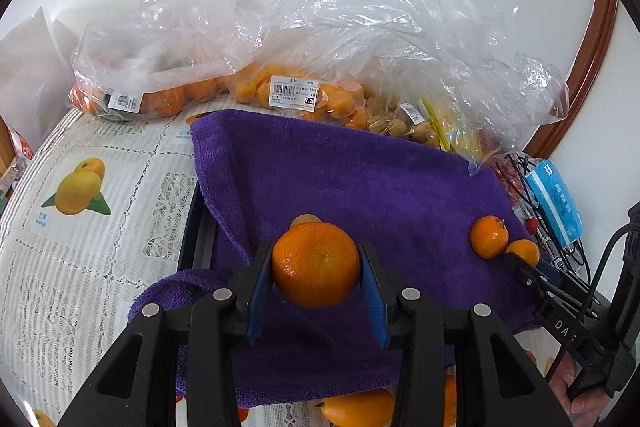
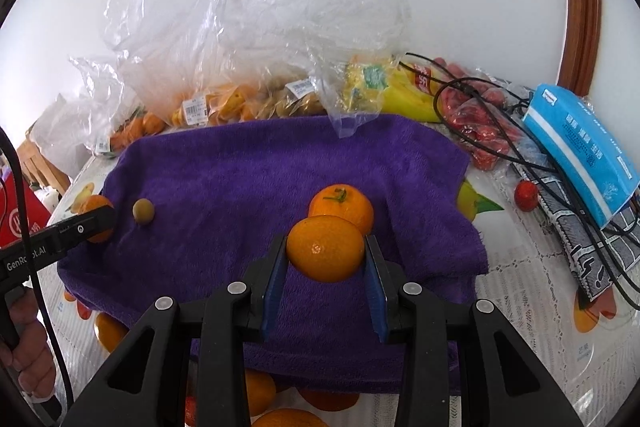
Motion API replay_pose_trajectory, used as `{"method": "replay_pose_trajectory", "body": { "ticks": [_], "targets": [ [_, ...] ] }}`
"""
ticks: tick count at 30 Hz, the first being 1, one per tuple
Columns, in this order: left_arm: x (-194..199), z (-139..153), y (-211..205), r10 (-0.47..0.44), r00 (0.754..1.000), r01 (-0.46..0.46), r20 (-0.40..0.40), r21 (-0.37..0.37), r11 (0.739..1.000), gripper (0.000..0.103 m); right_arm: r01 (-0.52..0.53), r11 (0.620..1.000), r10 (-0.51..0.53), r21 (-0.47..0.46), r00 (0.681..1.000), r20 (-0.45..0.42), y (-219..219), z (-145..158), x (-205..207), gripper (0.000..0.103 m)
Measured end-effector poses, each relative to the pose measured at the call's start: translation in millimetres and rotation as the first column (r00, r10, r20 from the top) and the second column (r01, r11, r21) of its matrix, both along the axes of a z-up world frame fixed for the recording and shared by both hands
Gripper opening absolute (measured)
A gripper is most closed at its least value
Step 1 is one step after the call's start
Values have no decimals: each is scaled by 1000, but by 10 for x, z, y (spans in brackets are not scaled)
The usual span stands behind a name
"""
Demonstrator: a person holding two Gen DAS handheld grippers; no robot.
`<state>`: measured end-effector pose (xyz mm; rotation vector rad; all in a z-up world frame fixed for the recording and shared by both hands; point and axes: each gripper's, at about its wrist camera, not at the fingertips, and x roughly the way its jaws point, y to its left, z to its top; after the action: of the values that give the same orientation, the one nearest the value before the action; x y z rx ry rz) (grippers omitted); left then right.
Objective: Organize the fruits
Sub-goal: 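Lower both held oranges onto the purple towel and open both tools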
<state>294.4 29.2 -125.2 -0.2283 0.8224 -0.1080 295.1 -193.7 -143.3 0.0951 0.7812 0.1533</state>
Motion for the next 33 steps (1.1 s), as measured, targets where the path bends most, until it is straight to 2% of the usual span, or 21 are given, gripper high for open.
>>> {"method": "replay_pose_trajectory", "body": {
  "ticks": [17, 33],
  "targets": [
    [23, -76, -73, -31, 999, 31, -43, -6, 999, 39, -14, 999, 11, -46, 997, -71, 77, -155, 39, 37],
    [62, -186, -138, -39, 995, 42, -91, 38, 998, 39, -21, 997, 14, -72, 995, -95, 111, -206, 65, 37]
  ]
}}
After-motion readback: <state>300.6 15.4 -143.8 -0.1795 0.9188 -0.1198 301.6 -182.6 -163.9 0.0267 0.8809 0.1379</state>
